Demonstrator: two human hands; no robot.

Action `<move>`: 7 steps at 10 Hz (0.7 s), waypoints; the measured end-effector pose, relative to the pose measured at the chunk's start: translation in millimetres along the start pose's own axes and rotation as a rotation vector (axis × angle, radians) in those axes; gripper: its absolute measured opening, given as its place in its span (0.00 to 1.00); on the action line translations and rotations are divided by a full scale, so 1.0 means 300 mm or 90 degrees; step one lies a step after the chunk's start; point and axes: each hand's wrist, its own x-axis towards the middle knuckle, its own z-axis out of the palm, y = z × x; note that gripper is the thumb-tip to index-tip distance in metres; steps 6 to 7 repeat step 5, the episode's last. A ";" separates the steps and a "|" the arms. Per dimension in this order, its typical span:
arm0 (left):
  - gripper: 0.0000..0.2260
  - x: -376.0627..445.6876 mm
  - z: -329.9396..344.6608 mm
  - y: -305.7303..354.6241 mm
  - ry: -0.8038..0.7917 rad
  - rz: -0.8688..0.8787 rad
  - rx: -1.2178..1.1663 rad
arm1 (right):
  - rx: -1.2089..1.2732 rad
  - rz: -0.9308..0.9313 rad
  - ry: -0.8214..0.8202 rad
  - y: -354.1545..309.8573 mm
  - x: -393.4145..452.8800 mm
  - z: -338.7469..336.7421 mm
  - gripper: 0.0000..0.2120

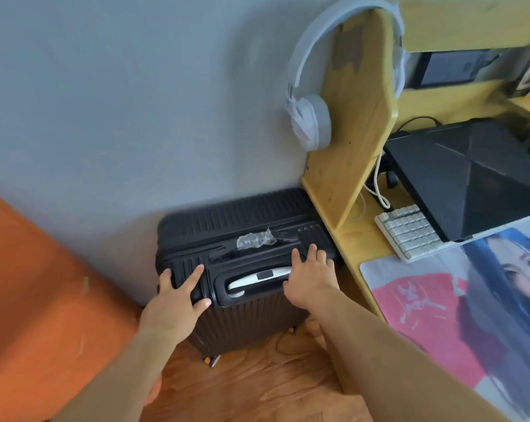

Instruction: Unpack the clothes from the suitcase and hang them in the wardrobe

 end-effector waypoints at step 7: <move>0.18 -0.383 -0.307 0.003 0.038 0.040 0.042 | 0.020 -0.098 -0.138 0.026 -0.240 -0.260 0.23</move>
